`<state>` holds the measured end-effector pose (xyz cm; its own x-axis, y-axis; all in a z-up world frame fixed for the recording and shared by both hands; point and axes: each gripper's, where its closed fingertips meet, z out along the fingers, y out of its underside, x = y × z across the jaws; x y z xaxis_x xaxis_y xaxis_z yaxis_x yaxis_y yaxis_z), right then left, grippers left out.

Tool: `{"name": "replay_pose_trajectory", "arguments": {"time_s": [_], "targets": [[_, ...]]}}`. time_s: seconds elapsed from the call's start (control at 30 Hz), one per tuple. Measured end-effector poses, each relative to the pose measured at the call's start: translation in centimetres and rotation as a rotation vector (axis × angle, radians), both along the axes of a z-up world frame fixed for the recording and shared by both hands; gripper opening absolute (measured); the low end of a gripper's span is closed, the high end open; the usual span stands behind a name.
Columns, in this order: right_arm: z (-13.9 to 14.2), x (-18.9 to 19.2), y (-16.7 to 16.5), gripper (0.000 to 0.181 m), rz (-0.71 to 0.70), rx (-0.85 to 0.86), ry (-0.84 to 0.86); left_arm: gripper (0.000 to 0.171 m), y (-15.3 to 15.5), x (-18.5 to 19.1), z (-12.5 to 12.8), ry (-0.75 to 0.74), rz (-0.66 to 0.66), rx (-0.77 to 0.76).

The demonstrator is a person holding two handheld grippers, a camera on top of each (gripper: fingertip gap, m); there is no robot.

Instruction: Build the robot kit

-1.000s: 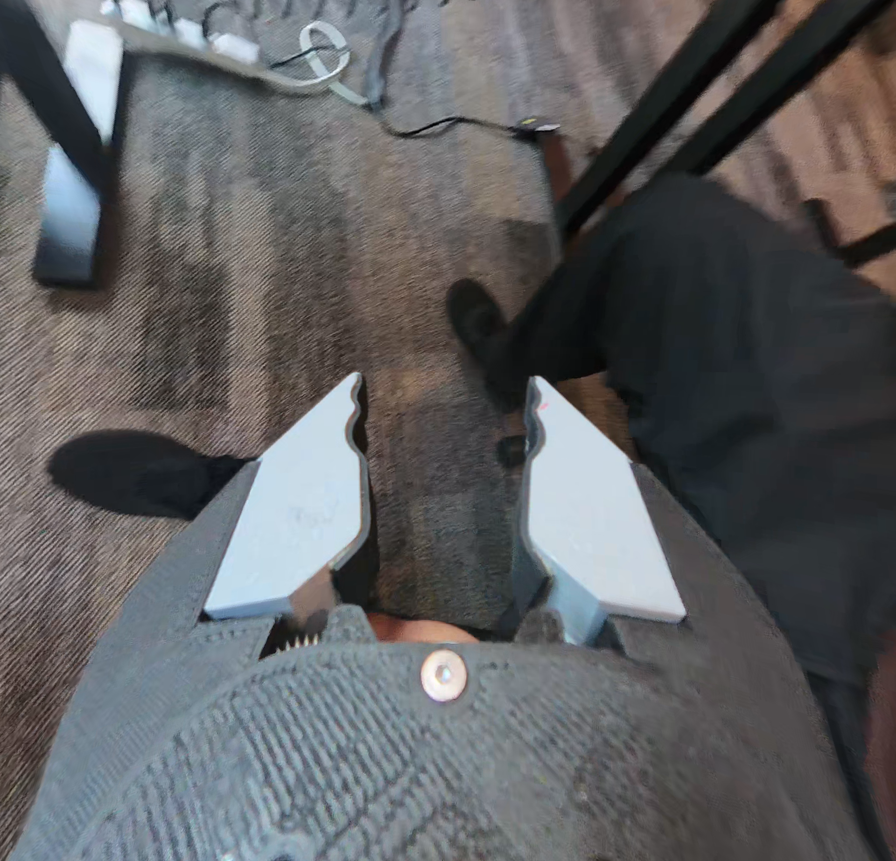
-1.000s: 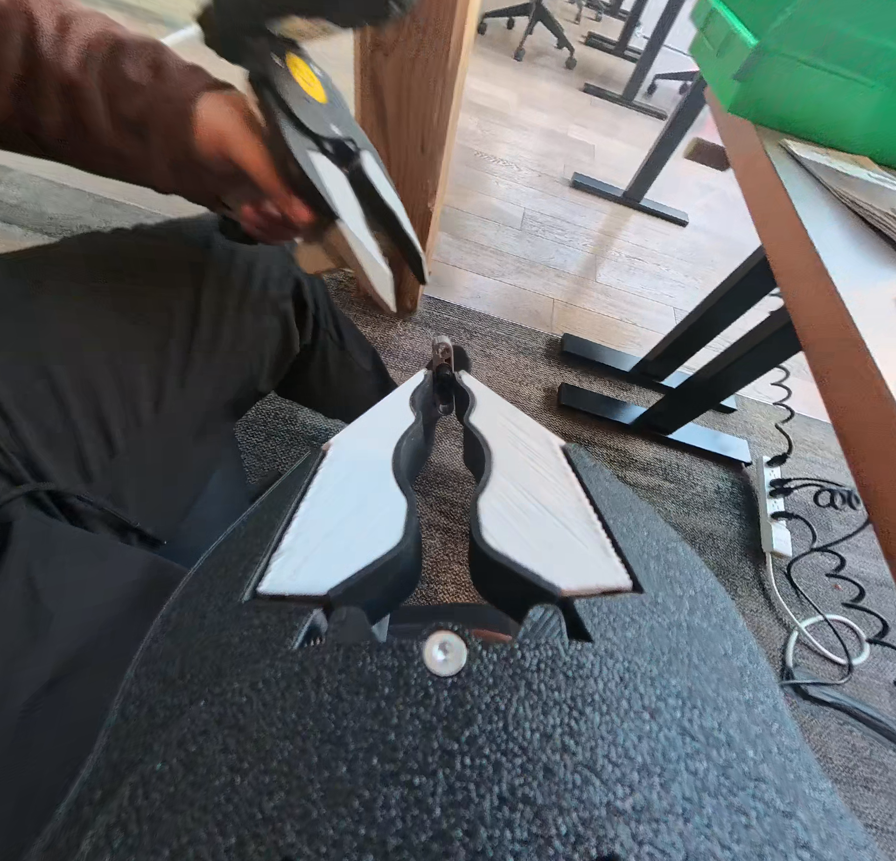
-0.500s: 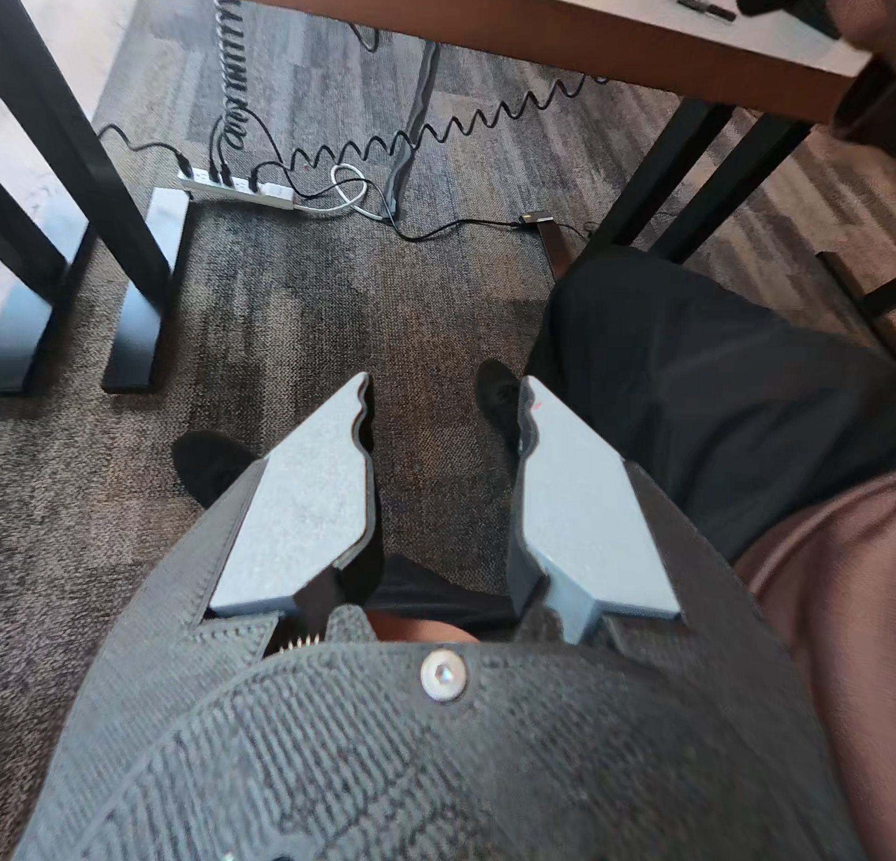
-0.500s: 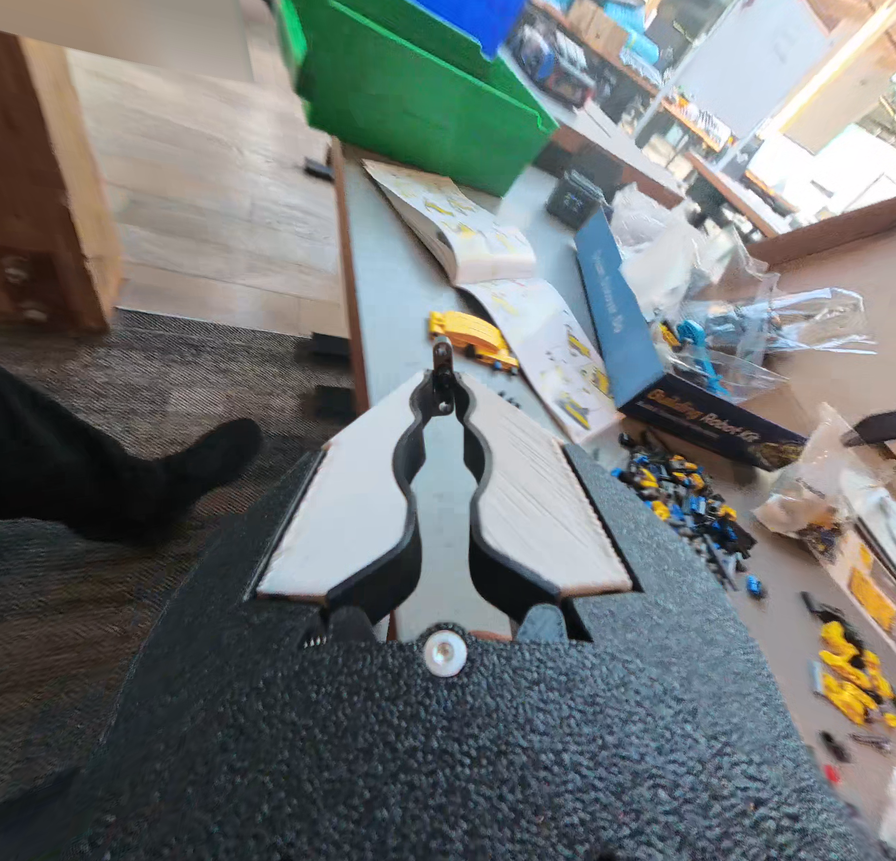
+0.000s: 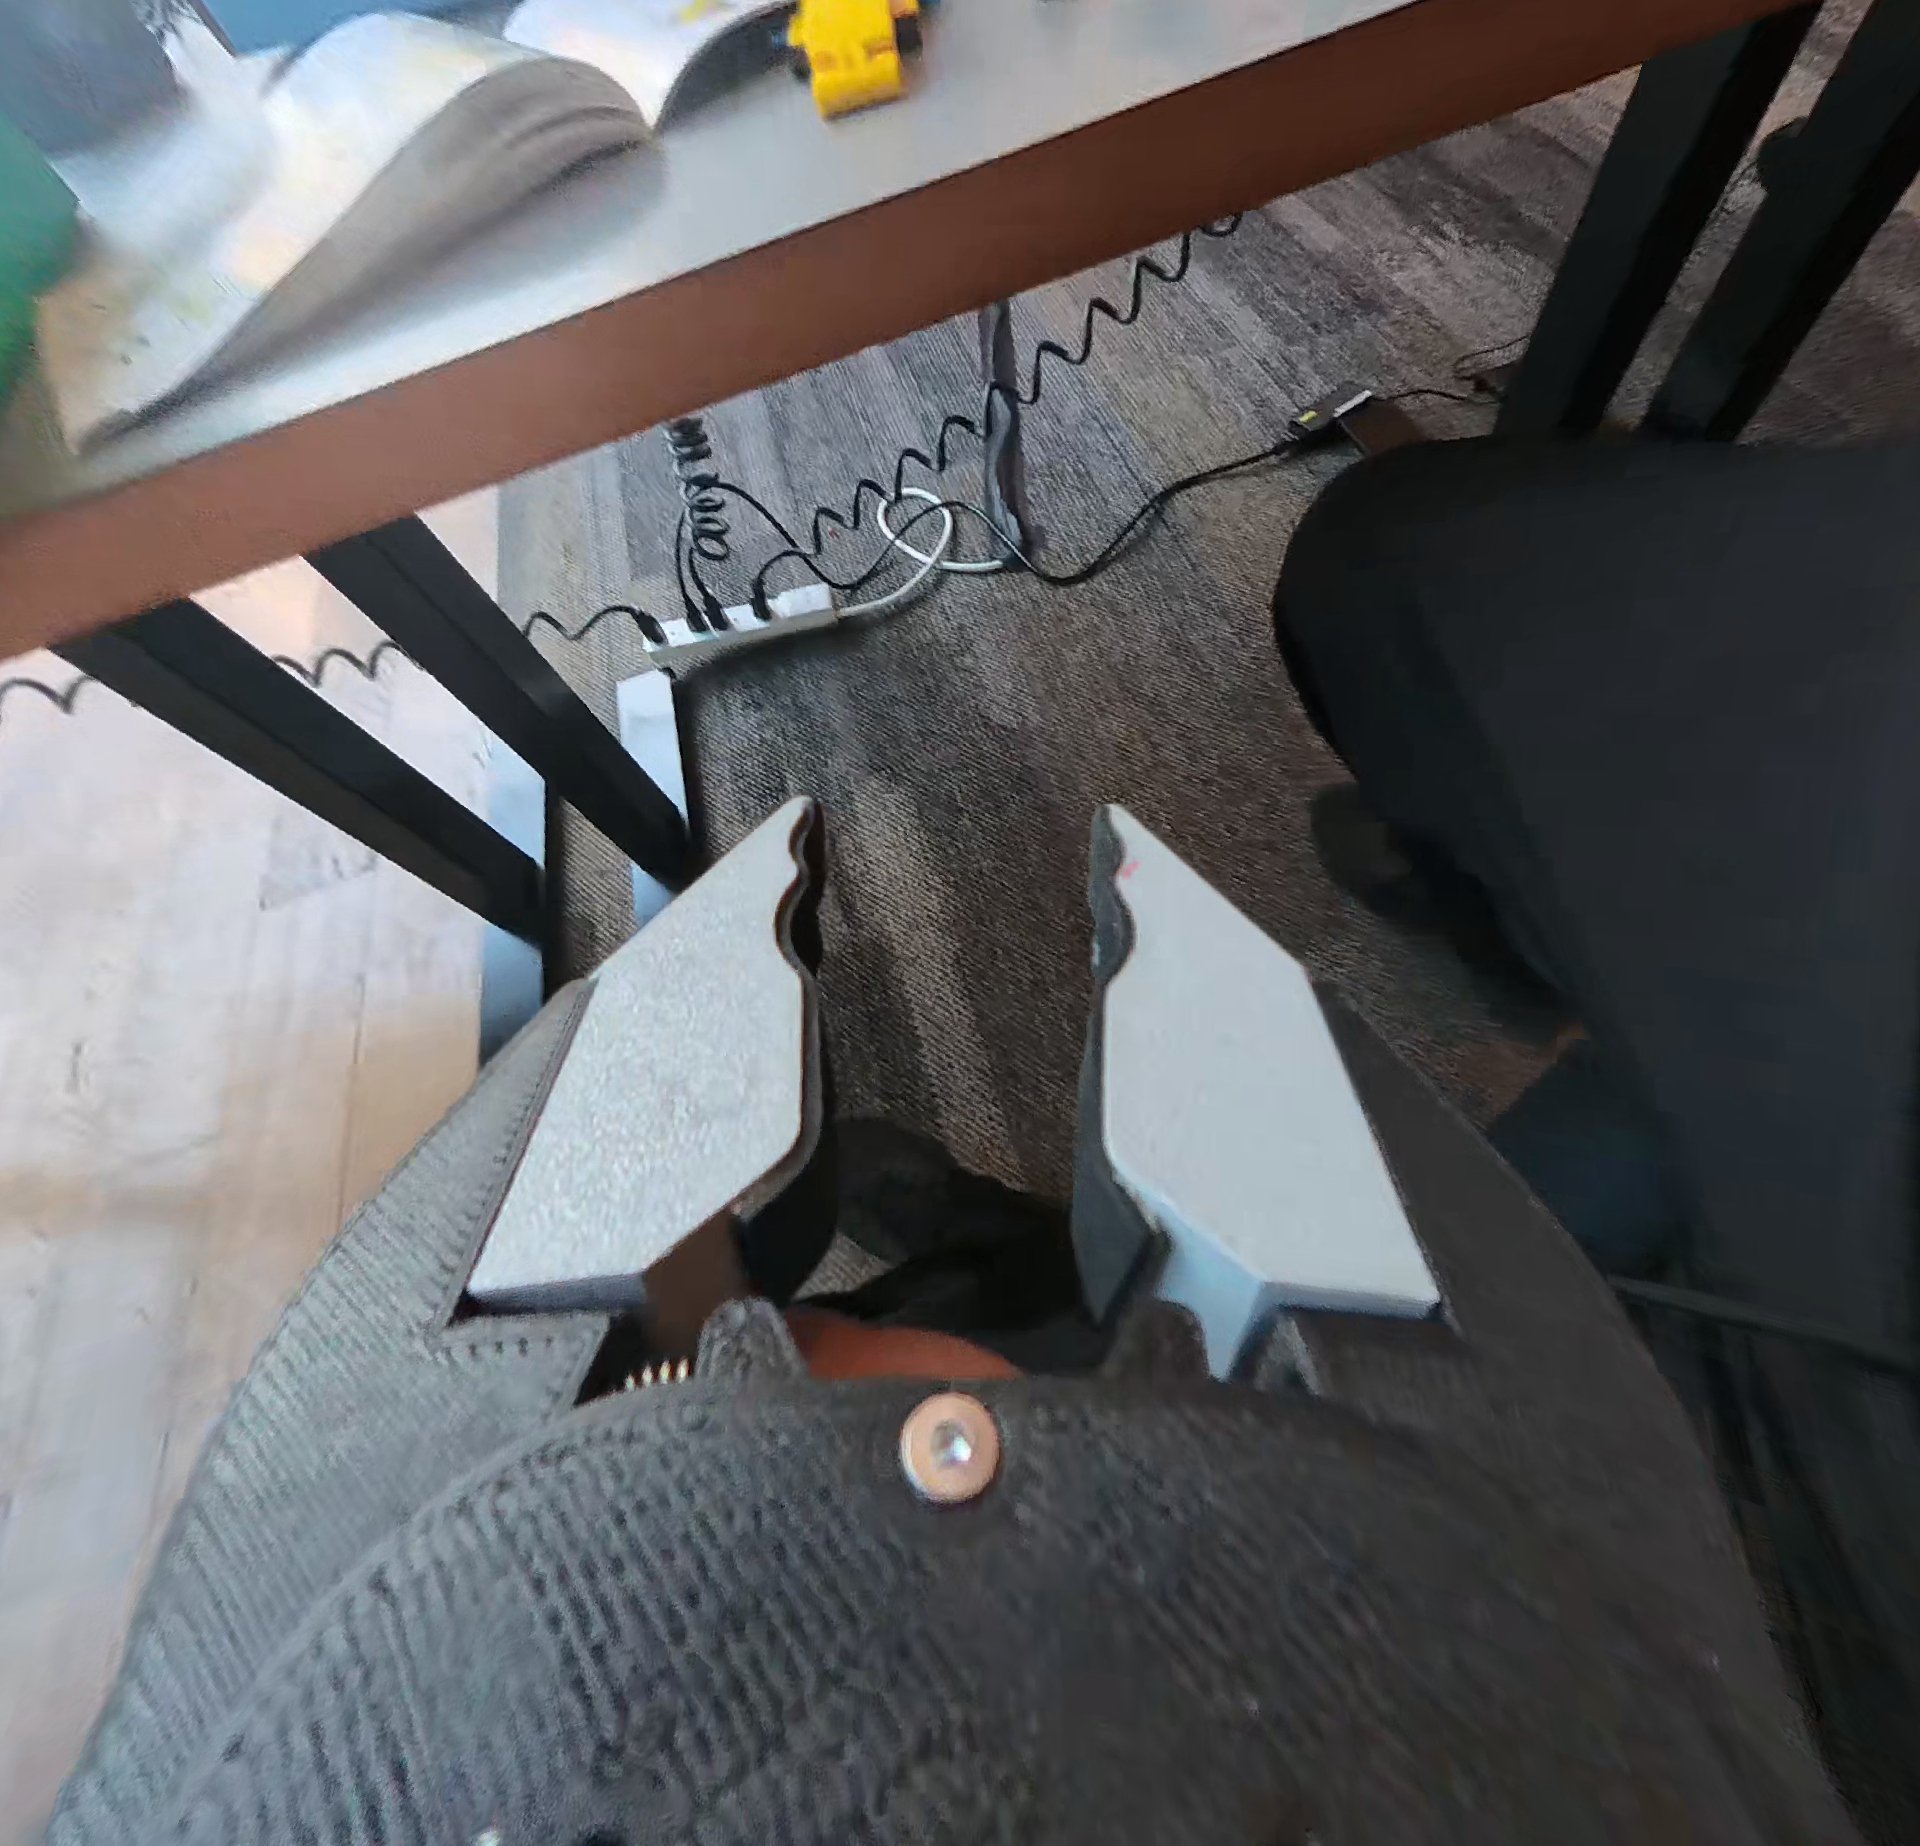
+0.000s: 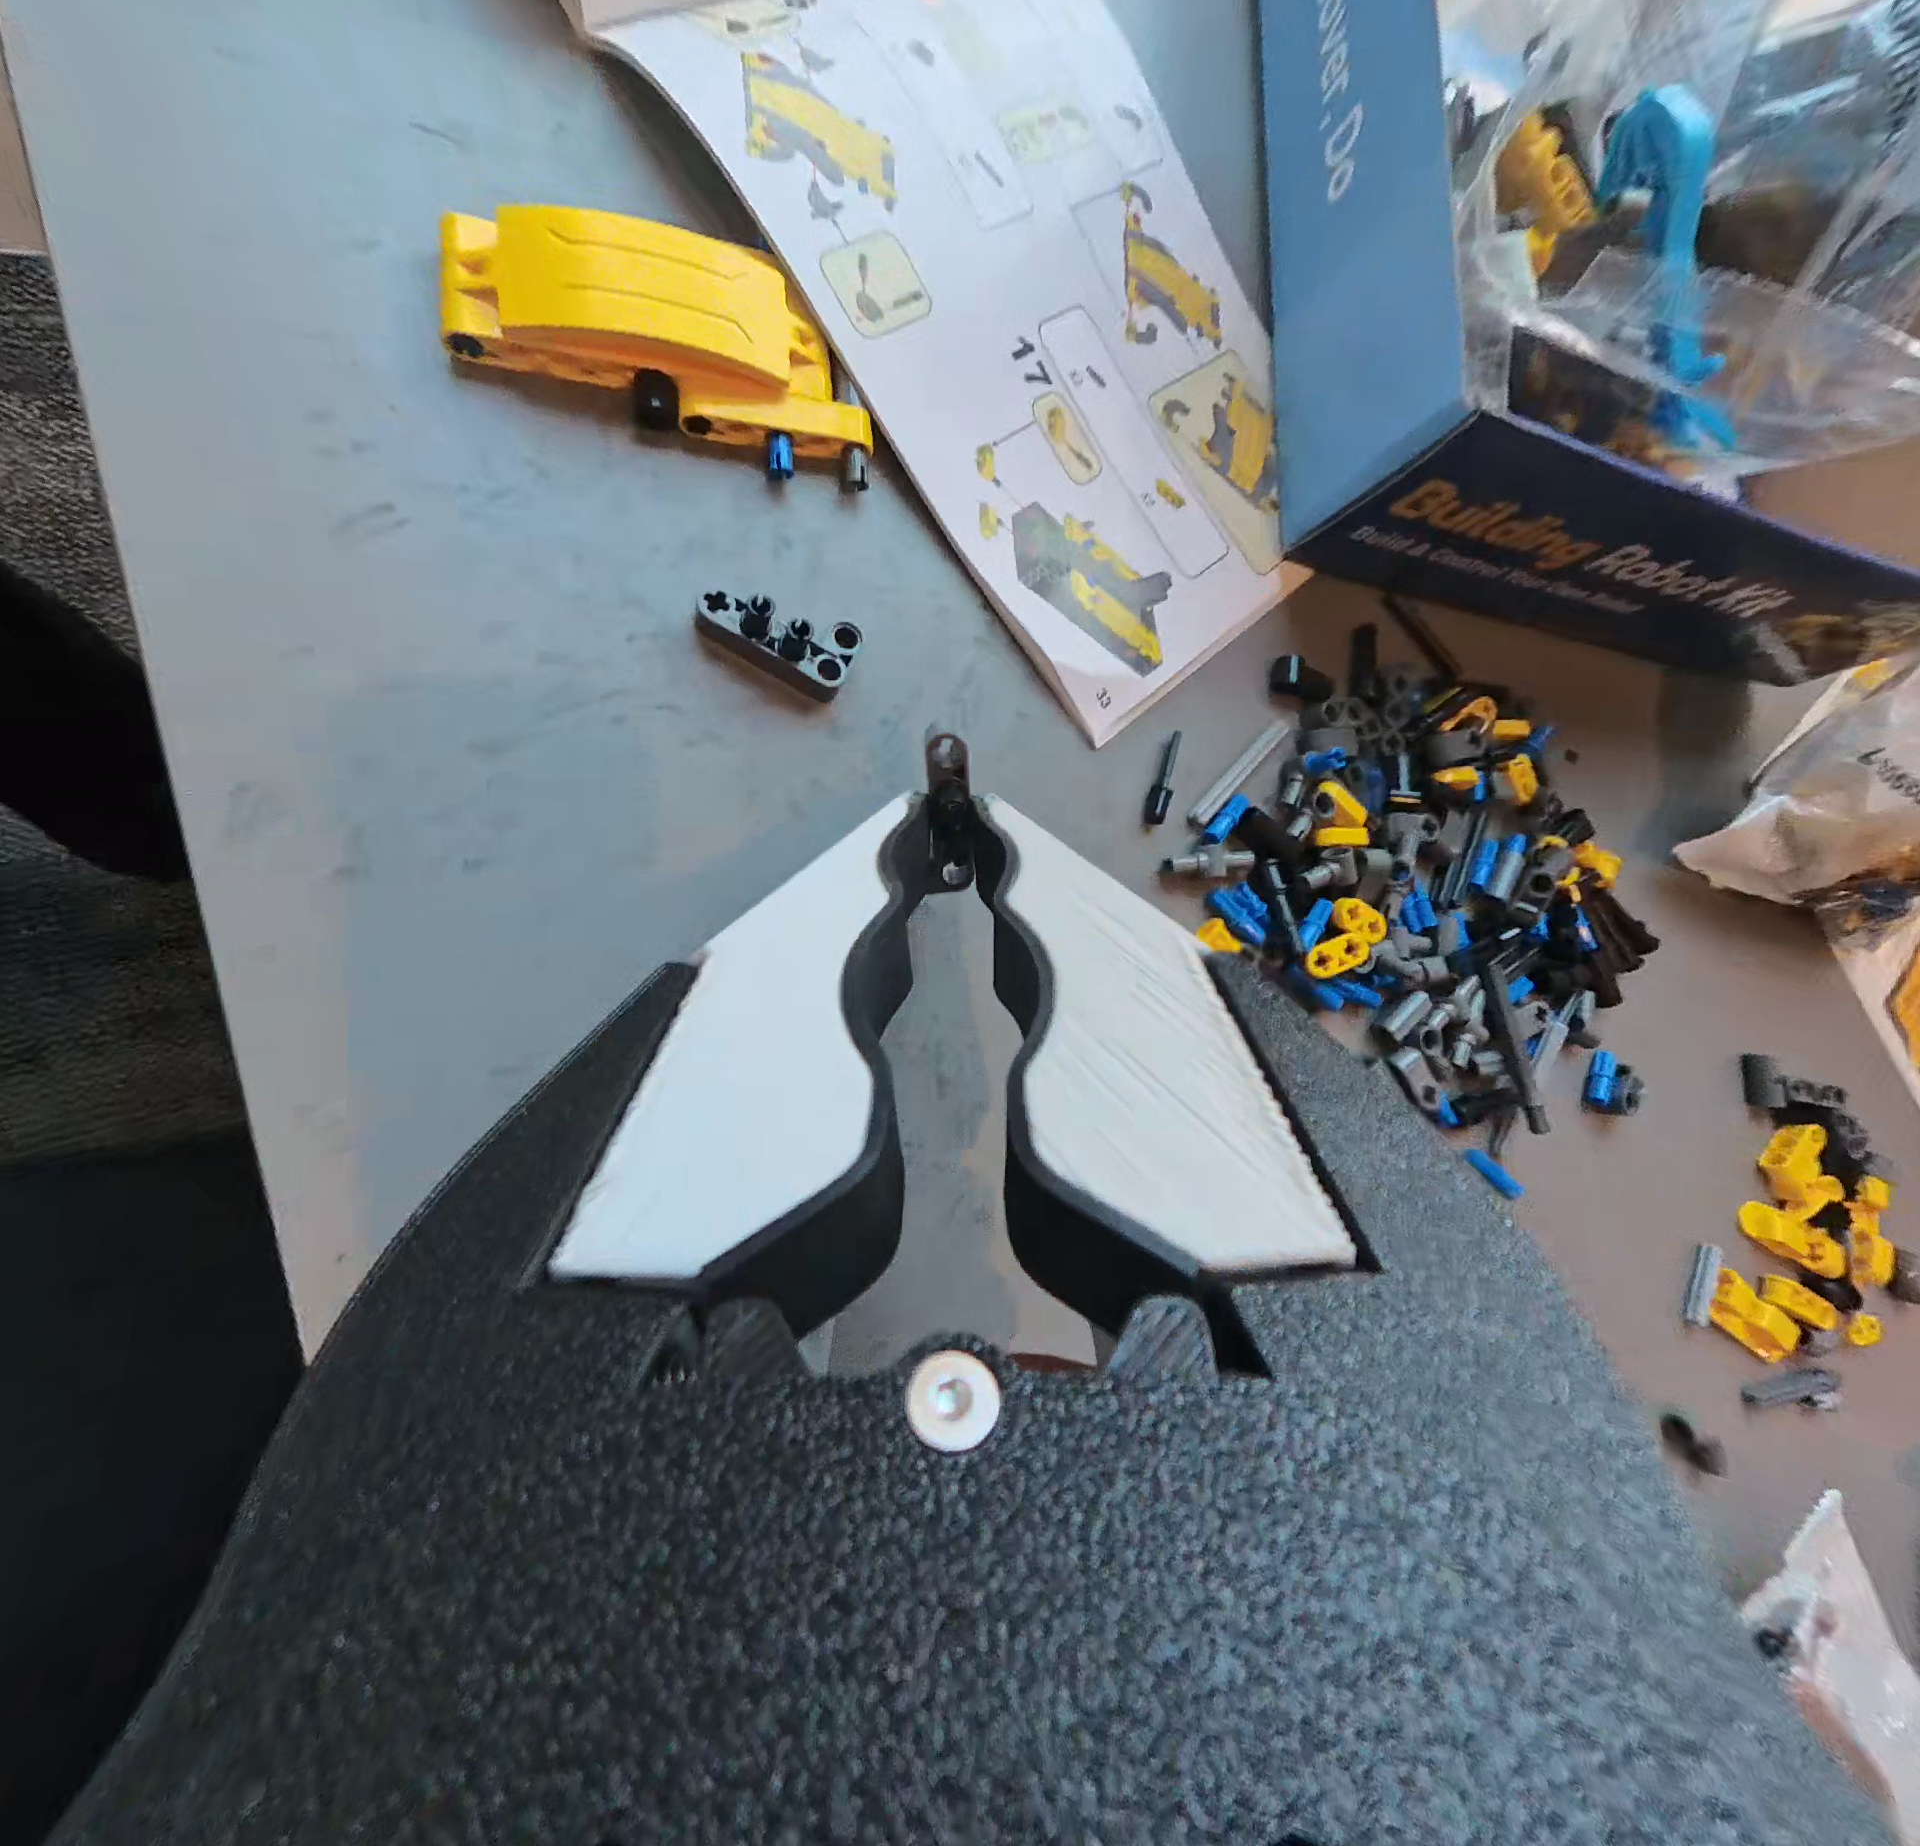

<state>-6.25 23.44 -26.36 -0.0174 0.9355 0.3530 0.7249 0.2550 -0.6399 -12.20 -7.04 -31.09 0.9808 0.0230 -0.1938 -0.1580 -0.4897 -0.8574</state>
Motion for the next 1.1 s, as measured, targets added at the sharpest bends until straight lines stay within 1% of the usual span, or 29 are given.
{"name": "replay_pose_trajectory", "arguments": {"time_s": [0.07, 0.17, 0.23, 0.3, 0.33, 0.4, 0.5, 0.57, 0.63, 0.7, 0.77, 0.83, 0.93, 1.03, 1.1], "targets": [[-0.3, 0.4, 0.0, 0.010, -0.014, -0.031, -0.003, 0.048, 0.7, -2.0, -0.2, 0.016, -0.008, -0.001], [-1.2, 1.3, -0.2, 0.025, -0.032, -0.054, -0.030, 0.048, 1.5, -4.8, -0.5, 0.053, 0.010, -0.001], [-0.7, 1.9, -0.3, 0.029, -0.061, -0.041, -0.011, 0.048, 1.9, -5.7, -0.8, 0.029, 0.033, -0.012], [0.8, 3.0, -0.9, 0.034, -0.079, -0.005, 0.028, 0.048, 2.5, -5.3, -0.4, -0.027, 0.031, 0.006], [1.6, 3.6, -1.6, 0.033, -0.073, 0.007, 0.058, 0.048, 2.8, -4.8, -0.1, -0.043, 0.022, 0.019], [2.8, 4.9, -3.2, 0.033, -0.055, 0.008, 0.102, 0.048, 3.5, -3.6, 0.4, -0.038, -0.010, 0.029], [3.5, 6.4, -5.9, 0.033, -0.004, -0.014, 0.142, 0.050, 4.4, -1.5, 0.4, -0.023, -0.070, 0.023], [3.6, 6.5, -7.3, 0.033, 0.030, -0.018, 0.178, 0.051, 4.8, 0.2, 0.0, -0.040, -0.114, 0.011], [3.8, 5.7, -8.3, 0.033, 0.065, -0.024, 0.228, 0.054, 5.1, 1.6, -0.8, -0.059, -0.143, -0.022], [4.2, 4.3, -8.3, 0.033, 0.076, -0.028, 0.288, 0.055, 5.4, 2.9, -1.1, -0.087, -0.164, -0.051], [4.8, 2.4, -8.2, 0.033, 0.091, -0.053, 0.356, 0.056, 5.9, 4.2, -0.8, -0.108, -0.205, -0.043], [5.5, 0.3, -8.0, 0.033, 0.125, -0.068, 0.420, 0.056, 6.8, 4.7, -0.4, -0.091, -0.231, -0.023], [6.5, -2.9, -7.5, 0.032, 0.180, -0.034, 0.510, 0.055, 8.4, 4.5, -0.3, -0.086, -0.259, 0.006], [6.9, -5.5, -6.8, 0.027, 0.214, 0.036, 0.573, 0.054, 9.1, 3.4, -1.0, -0.150, -0.249, 0.012], [6.9, -6.9, -7.2, 0.025, 0.243, 0.011, 0.602, 0.052, 9.3, 2.1, -1.1, -0.160, -0.232, 0.021]]}}
